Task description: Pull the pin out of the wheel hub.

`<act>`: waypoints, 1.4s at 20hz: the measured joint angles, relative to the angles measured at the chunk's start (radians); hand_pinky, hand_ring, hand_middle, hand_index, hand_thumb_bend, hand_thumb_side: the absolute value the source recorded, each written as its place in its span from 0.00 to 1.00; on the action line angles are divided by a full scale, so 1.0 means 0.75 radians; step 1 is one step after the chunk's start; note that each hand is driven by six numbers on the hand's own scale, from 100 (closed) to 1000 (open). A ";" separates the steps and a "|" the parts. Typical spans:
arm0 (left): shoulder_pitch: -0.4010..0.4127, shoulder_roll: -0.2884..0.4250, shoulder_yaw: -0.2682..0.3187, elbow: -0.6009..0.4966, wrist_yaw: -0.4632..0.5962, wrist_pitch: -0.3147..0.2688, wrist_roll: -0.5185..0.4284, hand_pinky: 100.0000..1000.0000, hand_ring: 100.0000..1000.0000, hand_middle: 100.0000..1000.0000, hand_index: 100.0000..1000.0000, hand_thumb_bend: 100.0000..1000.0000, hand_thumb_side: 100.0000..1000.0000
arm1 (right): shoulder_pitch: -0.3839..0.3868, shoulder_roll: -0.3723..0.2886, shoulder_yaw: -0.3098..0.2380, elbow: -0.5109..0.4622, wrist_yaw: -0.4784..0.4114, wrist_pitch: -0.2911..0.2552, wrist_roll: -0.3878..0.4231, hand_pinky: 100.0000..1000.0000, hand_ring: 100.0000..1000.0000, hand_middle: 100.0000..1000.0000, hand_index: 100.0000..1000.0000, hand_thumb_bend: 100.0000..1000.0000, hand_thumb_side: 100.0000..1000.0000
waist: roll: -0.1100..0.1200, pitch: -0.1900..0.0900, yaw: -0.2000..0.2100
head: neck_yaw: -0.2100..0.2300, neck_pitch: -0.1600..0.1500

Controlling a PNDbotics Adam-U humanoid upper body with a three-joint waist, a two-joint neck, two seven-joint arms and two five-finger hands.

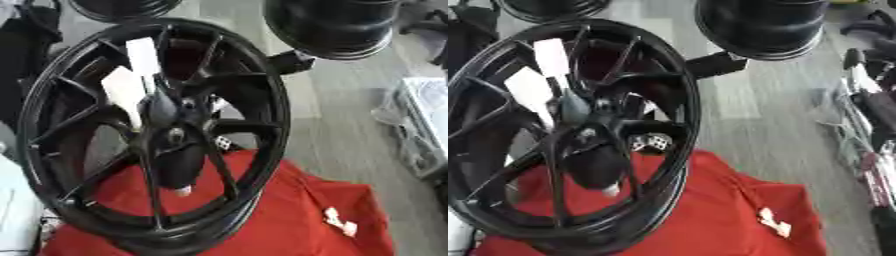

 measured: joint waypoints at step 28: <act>-0.674 0.577 -0.239 0.468 0.166 0.325 -0.160 0.79 0.80 0.91 0.87 0.86 0.53 | 0.052 -0.036 0.032 0.011 0.005 0.023 0.025 0.80 0.61 0.55 0.67 0.29 0.17 | 0.031 -0.098 -0.011 | 0.004 0.046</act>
